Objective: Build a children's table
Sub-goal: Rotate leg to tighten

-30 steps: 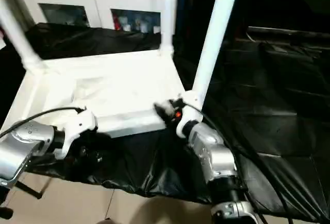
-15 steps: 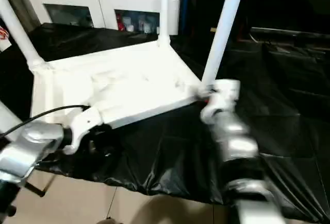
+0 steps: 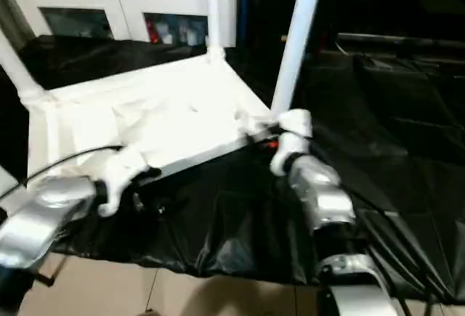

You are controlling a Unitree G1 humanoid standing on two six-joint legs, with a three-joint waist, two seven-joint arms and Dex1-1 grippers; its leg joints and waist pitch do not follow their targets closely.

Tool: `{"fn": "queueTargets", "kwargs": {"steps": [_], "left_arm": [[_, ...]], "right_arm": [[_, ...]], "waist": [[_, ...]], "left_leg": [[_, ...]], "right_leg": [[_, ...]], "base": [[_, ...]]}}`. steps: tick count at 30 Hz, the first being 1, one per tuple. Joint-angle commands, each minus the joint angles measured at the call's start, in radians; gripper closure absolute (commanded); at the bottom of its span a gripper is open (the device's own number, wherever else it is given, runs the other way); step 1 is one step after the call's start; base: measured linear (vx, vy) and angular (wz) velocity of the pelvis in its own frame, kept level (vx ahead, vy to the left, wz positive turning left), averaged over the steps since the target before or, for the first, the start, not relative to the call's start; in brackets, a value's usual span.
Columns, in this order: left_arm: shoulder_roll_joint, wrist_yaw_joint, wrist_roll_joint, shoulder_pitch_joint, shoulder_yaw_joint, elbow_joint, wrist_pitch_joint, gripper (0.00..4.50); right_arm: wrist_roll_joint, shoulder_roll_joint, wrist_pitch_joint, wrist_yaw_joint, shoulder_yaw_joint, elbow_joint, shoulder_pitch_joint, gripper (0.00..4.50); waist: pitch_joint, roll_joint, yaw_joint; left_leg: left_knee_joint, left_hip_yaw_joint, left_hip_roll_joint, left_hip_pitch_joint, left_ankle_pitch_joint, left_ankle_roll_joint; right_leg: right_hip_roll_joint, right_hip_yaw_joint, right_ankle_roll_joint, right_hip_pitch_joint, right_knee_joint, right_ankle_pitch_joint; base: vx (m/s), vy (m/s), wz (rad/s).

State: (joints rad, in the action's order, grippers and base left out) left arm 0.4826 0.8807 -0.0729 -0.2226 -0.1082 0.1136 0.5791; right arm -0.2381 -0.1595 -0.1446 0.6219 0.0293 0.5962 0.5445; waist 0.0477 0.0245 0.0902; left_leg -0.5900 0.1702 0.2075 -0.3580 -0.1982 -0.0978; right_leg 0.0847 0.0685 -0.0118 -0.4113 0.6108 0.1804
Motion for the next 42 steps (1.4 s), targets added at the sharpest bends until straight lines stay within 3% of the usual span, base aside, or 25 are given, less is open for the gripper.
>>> {"fn": "queueTargets", "kwargs": {"steps": [1,2,4,5,7,9,10,12,13,17,19,20,22,31,32,34,35,37,38,39,40,42], "left_arm": [[0.008,-0.007,-0.049,0.053,0.037,0.109,0.055,0.08],[0.012,-0.012,-0.054,0.076,0.042,0.138,0.064,0.08],[0.014,-0.026,-0.055,0.111,0.051,0.185,0.080,0.08],[0.011,-0.034,-0.062,0.129,0.059,0.212,0.099,0.08],[0.010,-0.044,-0.070,0.154,0.068,0.250,0.126,0.08],[0.021,-0.056,-0.073,0.194,0.074,0.297,0.160,0.08],[0.022,-0.057,-0.073,0.197,0.074,0.299,0.162,0.08],[0.035,-0.086,-0.053,0.229,0.074,0.314,0.175,0.08],[0.041,-0.101,-0.043,0.241,0.075,0.318,0.180,0.08],[0.051,-0.185,0.024,0.252,0.085,0.266,0.169,0.08],[0.041,-0.212,0.033,0.239,0.098,0.222,0.159,0.08],[0.041,-0.212,0.033,0.239,0.098,0.222,0.159,0.08],[0.043,-0.241,0.047,0.215,0.098,0.174,0.147,0.08],[0.022,-0.297,0.068,0.095,0.077,0.025,0.053,0.08],[0.021,-0.298,0.068,0.094,0.077,0.025,0.051,0.08],[0.016,-0.301,0.064,0.088,0.079,0.024,0.045,0.08],[0.002,-0.305,0.048,0.091,0.084,0.033,0.025,0.08],[-0.008,-0.311,0.038,0.103,0.090,0.041,0.005,0.08],[-0.023,-0.313,0.019,0.130,0.107,0.065,-0.017,0.08],[-0.036,-0.320,0.008,0.146,0.119,0.078,-0.026,0.08],[-0.047,-0.328,-0.002,0.165,0.134,0.094,-0.038,0.08],[-0.081,-0.364,-0.019,0.216,0.175,0.131,-0.049,0.08]], "right_arm": [[0.007,0.016,0.026,0.002,0.007,0.073,0.069,1.42],[0.012,0.026,0.040,-0.011,0.013,0.111,0.100,1.42],[0.022,0.044,0.072,-0.052,0.028,0.186,0.158,1.42],[0.036,0.051,0.108,-0.093,0.032,0.235,0.193,1.42],[0.053,0.058,0.152,-0.151,0.036,0.301,0.241,1.42],[0.067,0.061,0.185,-0.259,0.051,0.404,0.321,1.42],[0.068,0.061,0.187,-0.266,0.052,0.410,0.325,1.42],[0.062,0.056,0.211,-0.370,0.089,0.496,0.394,1.42],[0.057,0.053,0.220,-0.413,0.106,0.532,0.422,1.42],[-0.028,0.026,0.229,-0.554,0.227,0.626,0.499,1.42],[-0.085,0.015,0.223,-0.588,0.287,0.644,0.511,1.42],[-0.085,0.015,0.223,-0.588,0.287,0.644,0.511,1.42],[-0.123,-0.001,0.230,-0.621,0.334,0.664,0.515,1.42],[-0.136,-0.120,0.267,-0.684,0.416,0.711,0.496,1.42],[-0.137,-0.123,0.267,-0.684,0.417,0.711,0.496,1.42],[-0.140,-0.137,0.268,-0.683,0.422,0.710,0.492,1.42],[-0.144,-0.163,0.272,-0.679,0.431,0.708,0.480,1.42],[-0.145,-0.179,0.275,-0.673,0.437,0.705,0.470,1.42],[-0.141,-0.187,0.271,-0.634,0.437,0.697,0.456,1.42],[-0.133,-0.189,0.265,-0.598,0.428,0.691,0.447,1.42],[-0.122,-0.187,0.256,-0.540,0.411,0.681,0.434,1.42],[-0.100,-0.178,0.241,-0.376,0.364,0.639,0.389,1.42]], "waist": [[-0.062,-0.017,0.005],[-0.059,-0.012,0.006],[-0.057,-0.020,0.005],[-0.058,-0.014,0.007],[-0.057,-0.019,0.006],[-0.054,-0.030,0.008],[-0.056,-0.028,0.010],[-0.050,-0.040,0.009],[-0.051,-0.034,0.011],[-0.052,-0.042,0.013],[-0.054,-0.043,0.020],[-0.054,-0.043,0.022],[-0.056,-0.039,0.027],[-0.057,-0.040,0.056],[-0.059,-0.032,0.058],[-0.059,-0.038,0.061],[-0.060,-0.029,0.062],[-0.061,-0.035,0.063],[-0.062,-0.032,0.064],[-0.062,-0.028,0.062],[-0.064,-0.034,0.060],[-0.061,-0.033,0.053]], "left_leg": [[0.070,0.003,0.016,-0.003,-0.133,0.062],[0.073,0.002,0.017,-0.002,-0.141,0.060],[0.075,0.001,0.016,-0.004,-0.153,0.052],[0.073,0.003,0.017,0.002,-0.159,0.048],[0.075,0.003,0.016,0.000,-0.142,0.039],[0.074,0.005,0.015,0.002,-0.159,0.032],[0.074,0.004,0.016,0.003,-0.160,0.027],[0.076,0.005,0.014,0.002,-0.170,0.026],[0.074,0.006,0.014,0.006,-0.180,0.016],[0.071,0.007,0.010,0.006,-0.159,0.013],[0.067,0.009,0.007,0.007,-0.141,0.026],[0.067,0.009,0.007,0.007,-0.136,0.029],[0.065,0.010,0.007,0.008,-0.131,0.034],[0.061,0.011,0.007,0.011,-0.208,-0.003],[0.060,0.009,0.007,0.011,-0.205,-0.006],[0.058,0.010,0.006,0.008,-0.206,-0.006],[0.058,0.007,0.006,0.002,-0.199,-0.007],[0.056,0.008,0.006,0.001,-0.199,-0.005],[0.055,0.007,0.006,-0.001,-0.193,-0.005],[0.055,0.005,0.007,-0.008,-0.187,-0.003],[0.053,0.006,0.007,-0.008,-0.177,0.002],[0.053,0.005,0.008,-0.015,-0.182,0.018]], "right_leg": [[0.048,-0.038,-0.245,0.056,-0.057,0.161],[0.048,-0.037,-0.246,0.052,-0.059,0.186],[0.049,-0.037,-0.236,0.053,-0.061,0.216],[0.050,-0.039,-0.236,0.047,-0.060,0.219],[0.049,-0.039,-0.241,0.049,-0.055,0.186],[0.046,-0.039,-0.233,0.046,-0.053,0.180],[0.047,-0.039,-0.231,0.046,-0.051,0.179],[0.043,-0.039,-0.220,0.044,-0.052,0.187],[0.043,-0.040,-0.209,0.040,-0.049,0.179],[0.037,-0.040,-0.198,0.042,-0.041,0.106],[0.036,-0.040,-0.202,0.043,-0.037,0.064],[0.036,-0.040,-0.203,0.042,-0.036,0.056],[0.035,-0.039,-0.211,0.041,-0.035,0.039],[0.038,-0.039,-0.192,0.036,-0.041,0.127],[0.039,-0.038,-0.193,0.036,-0.039,0.122],[0.038,-0.038,-0.195,0.037,-0.037,0.111],[0.041,-0.037,-0.194,0.041,-0.034,0.109],[0.041,-0.035,-0.192,0.043,-0.036,0.100],[0.041,-0.035,-0.193,0.044,-0.034,0.093],[0.042,-0.034,-0.195,0.049,-0.033,0.083],[0.040,-0.033,-0.199,0.049,-0.033,0.063],[0.040,-0.032,-0.208,0.054,-0.036,0.060]], "base": [[0.000,0.000,0.00],[0.000,0.000,0.00],[0.000,0.000,0.00],[0.000,0.000,0.00],[0.000,0.000,0.00],[0.000,0.000,0.00],[0.000,0.000,0.00],[0.000,0.000,0.00],[0.000,0.000,0.00],[0.000,0.000,0.00],[0.000,0.000,0.00],[0.000,0.000,0.00],[0.000,0.000,0.00],[0.000,0.000,0.00],[0.000,0.000,0.00],[0.000,0.000,0.00],[0.000,0.000,0.00],[0.000,0.000,0.00],[0.000,0.000,0.00],[0.000,0.000,0.00],[0.000,0.000,0.00],[0.000,0.000,0.00]]}}
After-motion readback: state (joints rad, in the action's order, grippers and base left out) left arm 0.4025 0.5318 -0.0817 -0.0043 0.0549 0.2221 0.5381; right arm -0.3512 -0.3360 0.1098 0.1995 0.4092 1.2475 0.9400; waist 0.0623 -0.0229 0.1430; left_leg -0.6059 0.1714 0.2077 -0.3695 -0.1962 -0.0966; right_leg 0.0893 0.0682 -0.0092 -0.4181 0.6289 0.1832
